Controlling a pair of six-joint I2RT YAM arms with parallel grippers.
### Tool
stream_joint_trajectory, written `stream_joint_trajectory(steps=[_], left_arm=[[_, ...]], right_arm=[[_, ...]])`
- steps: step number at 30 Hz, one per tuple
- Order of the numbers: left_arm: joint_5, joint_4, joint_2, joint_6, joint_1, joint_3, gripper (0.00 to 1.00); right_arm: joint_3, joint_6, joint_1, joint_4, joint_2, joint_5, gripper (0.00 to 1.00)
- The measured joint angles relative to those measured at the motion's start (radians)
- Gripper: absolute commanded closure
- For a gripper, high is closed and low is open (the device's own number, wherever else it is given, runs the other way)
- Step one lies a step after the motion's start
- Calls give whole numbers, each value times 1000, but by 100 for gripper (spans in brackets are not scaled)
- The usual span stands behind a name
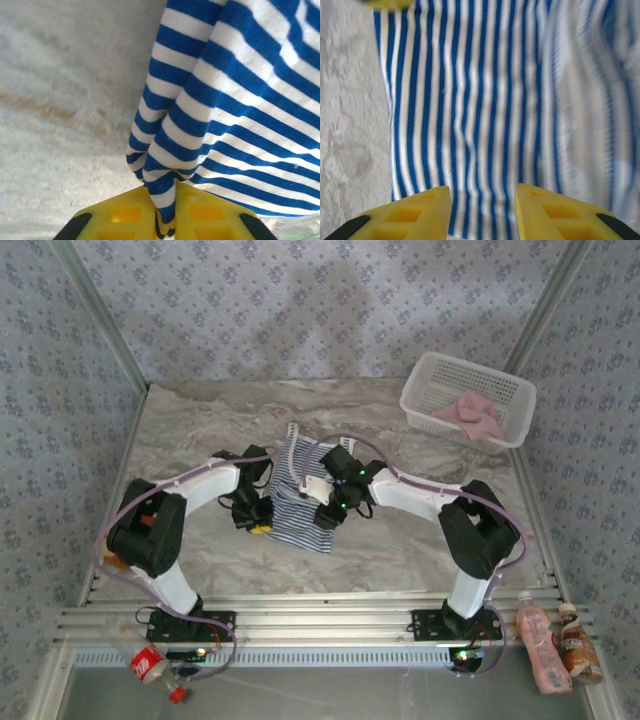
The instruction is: Fold and stack the tank tops
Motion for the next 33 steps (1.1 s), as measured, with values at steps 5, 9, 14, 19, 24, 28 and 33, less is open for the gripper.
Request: stream_joint_trajectory(steps=[5, 9, 14, 19, 24, 28, 33], left_arm=[[-46, -29, -70, -48, -3, -3, 69], [-51, -13, -129, -102, -24, -4, 69], [20, 129, -129, -177, -65, -56, 73], [60, 229, -40, -190, -90, -85, 77], [70, 252, 3, -167, -71, -110, 79], [76, 248, 5, -142, -62, -111, 79], [76, 243, 5, -106, -51, -115, 80]], right_arm=[[-8, -34, 43, 130, 23, 99, 47], [-18, -77, 60, 213, 81, 150, 46], [-16, -99, 38, 269, 160, 187, 47], [-6, -92, 21, 298, 166, 183, 47], [2, -77, -11, 310, 170, 163, 48], [42, -78, -28, 311, 201, 166, 48], [71, -91, -39, 298, 226, 169, 49]])
